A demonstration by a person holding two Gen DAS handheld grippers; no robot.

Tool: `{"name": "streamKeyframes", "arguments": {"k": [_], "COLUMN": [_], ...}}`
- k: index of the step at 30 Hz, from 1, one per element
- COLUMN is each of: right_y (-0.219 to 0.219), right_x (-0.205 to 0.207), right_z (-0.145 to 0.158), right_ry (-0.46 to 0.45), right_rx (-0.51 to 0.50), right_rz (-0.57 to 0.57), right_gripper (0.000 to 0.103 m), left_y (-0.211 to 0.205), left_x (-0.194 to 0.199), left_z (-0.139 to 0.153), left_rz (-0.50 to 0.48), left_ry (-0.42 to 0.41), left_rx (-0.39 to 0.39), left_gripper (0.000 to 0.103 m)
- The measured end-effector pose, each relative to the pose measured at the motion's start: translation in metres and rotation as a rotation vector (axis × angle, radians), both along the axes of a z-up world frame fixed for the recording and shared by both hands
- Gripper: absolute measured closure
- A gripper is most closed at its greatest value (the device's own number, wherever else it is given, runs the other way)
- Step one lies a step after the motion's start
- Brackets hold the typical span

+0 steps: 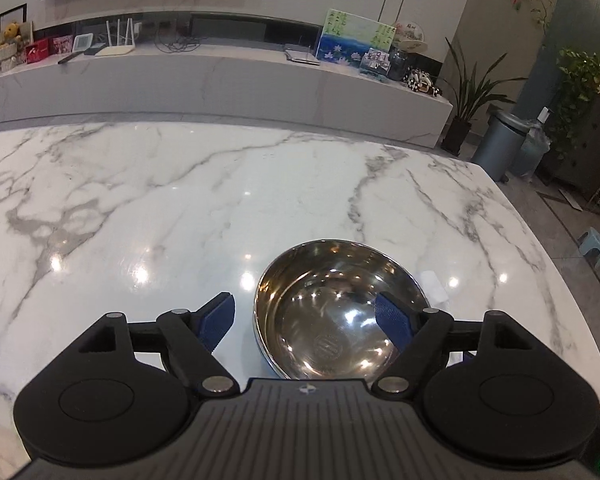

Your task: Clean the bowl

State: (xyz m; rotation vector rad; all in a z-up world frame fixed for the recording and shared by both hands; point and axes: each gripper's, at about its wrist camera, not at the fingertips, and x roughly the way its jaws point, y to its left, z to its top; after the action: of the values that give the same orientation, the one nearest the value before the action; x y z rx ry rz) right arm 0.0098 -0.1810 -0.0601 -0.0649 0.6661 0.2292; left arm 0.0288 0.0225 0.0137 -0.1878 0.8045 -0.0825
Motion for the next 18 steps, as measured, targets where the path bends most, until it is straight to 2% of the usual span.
{"name": "streamKeyframes", "arguments": {"k": [2,5,7,11,18], "right_y": [-0.002,-0.007,-0.011,-0.017,-0.017], "right_x": [-0.004,-0.009,-0.013,-0.021,-0.031], "right_z": [0.001,0.008,0.014,0.023,0.03], "right_ry": [-0.009,-0.044,-0.077,-0.128,-0.133], "right_rx": [-0.003,0.005,0.02,0.037,0.031], "right_rz": [-0.012,-0.058,-0.099,-0.147,-0.148], "right_gripper": [0.059,0.051,0.042,0.034,0.033], "left_y": [-0.001,-0.003,-0.005,-0.008,-0.013], "left_x": [-0.002,-0.004,-0.007,-0.013,-0.027], "left_z": [-0.001,-0.002,-0.003,-0.005,-0.01], "left_rz": [0.006,0.014,0.016,0.026,0.054], "left_ry": [-0.002,-0.005,-0.011,-0.029,-0.049], "left_rx": [0.003,0.01,0.022,0.033,0.067], "left_gripper": [0.025,0.025,0.025,0.025,0.025]}}
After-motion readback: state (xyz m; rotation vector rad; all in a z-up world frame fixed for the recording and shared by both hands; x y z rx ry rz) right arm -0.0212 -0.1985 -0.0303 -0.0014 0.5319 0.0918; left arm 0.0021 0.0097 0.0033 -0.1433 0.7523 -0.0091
